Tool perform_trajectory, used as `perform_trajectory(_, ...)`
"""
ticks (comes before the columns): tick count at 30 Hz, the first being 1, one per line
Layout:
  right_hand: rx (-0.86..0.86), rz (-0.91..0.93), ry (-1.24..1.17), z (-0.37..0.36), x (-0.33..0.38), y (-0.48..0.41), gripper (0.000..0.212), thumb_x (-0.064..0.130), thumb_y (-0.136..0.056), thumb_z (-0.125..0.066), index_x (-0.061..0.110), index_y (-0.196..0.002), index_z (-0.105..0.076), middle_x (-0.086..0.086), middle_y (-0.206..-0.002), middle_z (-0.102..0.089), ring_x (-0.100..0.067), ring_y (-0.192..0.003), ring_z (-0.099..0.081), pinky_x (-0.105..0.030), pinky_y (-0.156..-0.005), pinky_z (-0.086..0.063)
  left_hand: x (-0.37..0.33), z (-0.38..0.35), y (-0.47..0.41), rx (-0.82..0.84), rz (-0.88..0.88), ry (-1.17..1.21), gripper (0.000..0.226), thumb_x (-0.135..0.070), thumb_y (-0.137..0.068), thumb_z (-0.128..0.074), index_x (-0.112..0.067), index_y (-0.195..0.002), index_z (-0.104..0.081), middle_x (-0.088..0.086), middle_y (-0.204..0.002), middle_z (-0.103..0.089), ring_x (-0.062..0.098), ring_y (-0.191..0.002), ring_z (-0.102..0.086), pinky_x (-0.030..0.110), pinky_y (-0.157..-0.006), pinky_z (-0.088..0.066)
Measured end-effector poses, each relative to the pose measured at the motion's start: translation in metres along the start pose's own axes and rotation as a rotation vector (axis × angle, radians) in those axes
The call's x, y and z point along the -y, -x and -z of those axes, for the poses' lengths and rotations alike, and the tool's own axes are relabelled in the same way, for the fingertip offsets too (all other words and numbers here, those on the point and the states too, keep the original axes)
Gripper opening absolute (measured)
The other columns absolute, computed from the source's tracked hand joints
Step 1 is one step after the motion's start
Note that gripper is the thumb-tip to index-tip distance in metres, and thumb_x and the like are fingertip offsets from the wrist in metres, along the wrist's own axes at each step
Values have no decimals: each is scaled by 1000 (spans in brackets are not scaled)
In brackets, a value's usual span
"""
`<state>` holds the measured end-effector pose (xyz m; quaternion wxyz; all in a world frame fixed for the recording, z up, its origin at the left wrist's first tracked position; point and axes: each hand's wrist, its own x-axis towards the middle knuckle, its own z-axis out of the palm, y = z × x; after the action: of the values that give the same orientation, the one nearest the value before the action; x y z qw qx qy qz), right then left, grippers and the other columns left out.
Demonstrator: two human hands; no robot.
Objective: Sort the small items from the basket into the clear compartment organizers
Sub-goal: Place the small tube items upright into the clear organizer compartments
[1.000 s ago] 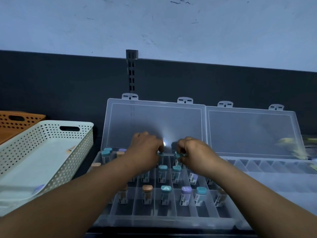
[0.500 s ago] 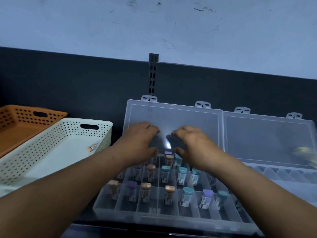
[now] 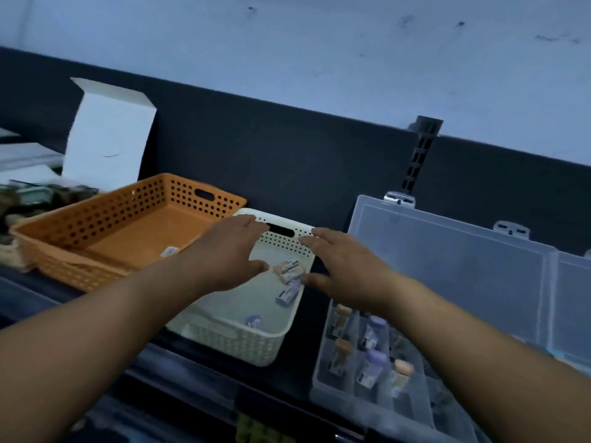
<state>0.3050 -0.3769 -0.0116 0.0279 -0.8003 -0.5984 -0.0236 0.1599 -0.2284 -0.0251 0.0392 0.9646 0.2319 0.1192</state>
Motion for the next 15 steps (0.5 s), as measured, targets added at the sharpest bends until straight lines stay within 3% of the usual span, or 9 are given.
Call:
perform_trajectory(3,83,-5,25,-4,15,-26,69,48,-92,-54,24,-150,-26,-1,-157,-23,-22,-141,-27,-37,-115,-25,27,1,5,44,44,-31,75,-51,-89,-56,-21,-150,-24,3,-156,-23,21,-142,-23,32,-113,-21)
perform_trajectory(7,236,-44,71,-9,30,-61,75,45,-86,-64,27,-149,-28,3,-155,-26,-18,-138,-34,-32,-110,-33,55,-3,8,78,74,-42,72,-53,-88,-55,-23,-147,-28,2,-152,-30,23,-138,-29,37,-112,-27)
perform_trajectory(11,437,-118,155,-17,33,-92,86,32,-77,-76,29,-149,-29,5,-148,-39,-19,-127,-47,-31,-102,-43,66,-10,8,77,81,-3,71,-57,-85,-55,-24,-143,-33,3,-149,-33,25,-135,-31,43,-110,-31)
perform_trajectory(15,544,-229,89,-28,26,-113,82,14,-75,-77,29,-145,-36,7,-133,-55,-20,-112,-59,-30,-91,-50,70,-12,10,59,51,62,67,-56,-86,-55,-22,-141,-35,4,-147,-35,25,-132,-33,42,-110,-30)
